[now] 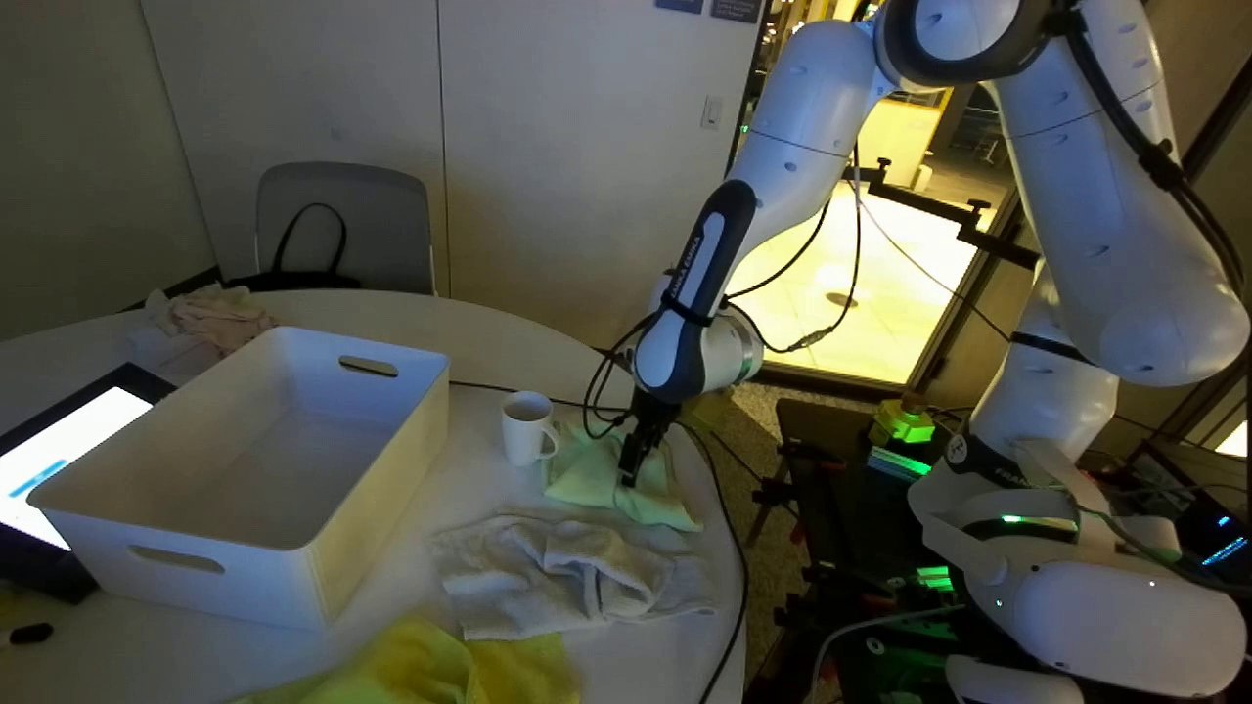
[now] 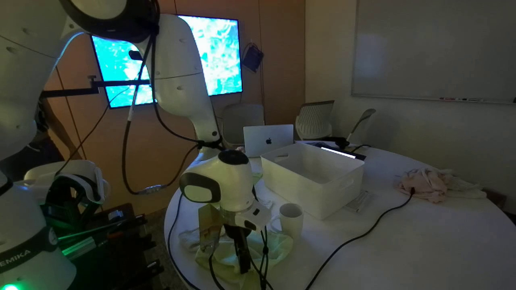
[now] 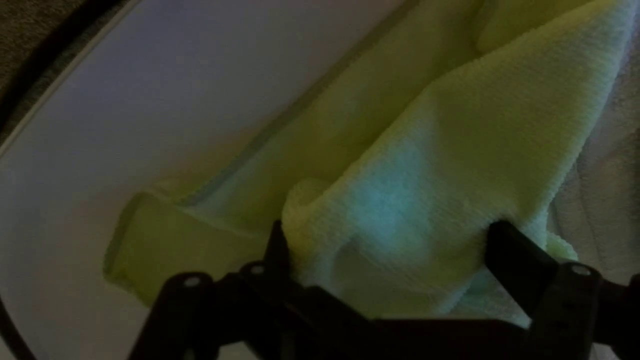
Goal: Put all the towels in the white basket and the objects into the mug
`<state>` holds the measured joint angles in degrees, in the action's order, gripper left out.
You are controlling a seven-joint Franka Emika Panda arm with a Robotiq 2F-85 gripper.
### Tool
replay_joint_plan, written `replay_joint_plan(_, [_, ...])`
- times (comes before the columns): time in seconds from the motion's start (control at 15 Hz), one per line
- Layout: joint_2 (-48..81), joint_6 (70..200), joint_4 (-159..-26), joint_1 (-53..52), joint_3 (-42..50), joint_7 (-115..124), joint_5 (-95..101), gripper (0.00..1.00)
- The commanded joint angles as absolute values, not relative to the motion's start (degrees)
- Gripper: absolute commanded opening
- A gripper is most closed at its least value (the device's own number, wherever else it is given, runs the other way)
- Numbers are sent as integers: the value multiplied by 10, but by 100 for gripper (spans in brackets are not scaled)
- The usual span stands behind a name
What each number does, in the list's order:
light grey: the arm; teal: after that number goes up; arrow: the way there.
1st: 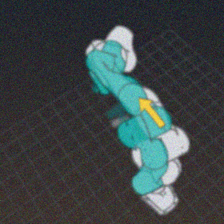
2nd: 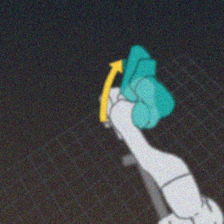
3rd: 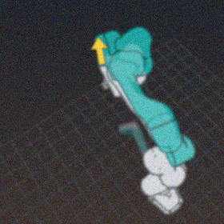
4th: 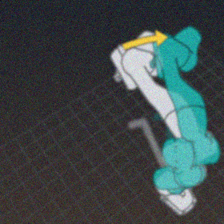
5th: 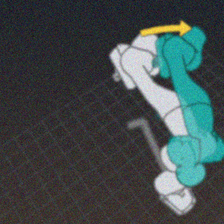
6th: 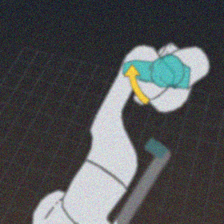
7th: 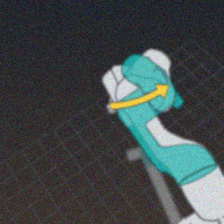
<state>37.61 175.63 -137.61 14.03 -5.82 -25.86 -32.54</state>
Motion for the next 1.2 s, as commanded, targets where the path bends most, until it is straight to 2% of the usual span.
replay_joint_plan(0.0, [363,1756,-1385,121,-48,-252,-323,100])
replay_joint_plan(0.07, [362,1756,-1386,118,-47,-252,-323,100])
replay_joint_plan(0.13, [360,1755,-1387,115,-46,-251,-323,81])
replay_joint_plan(0.2, [359,1755,-1388,112,-45,-251,-324,72])
replay_joint_plan(0.6, [332,1753,-1404,78,-27,-247,-320,25])
replay_joint_plan(0.8, [327,1746,-1408,47,-7,-245,-315,5])
replay_joint_plan(0.93, [321,1732,-1411,35,1,-253,-309,1])
replay_joint_plan(1.13, [305,1720,-1421,20,9,-258,-302,4])
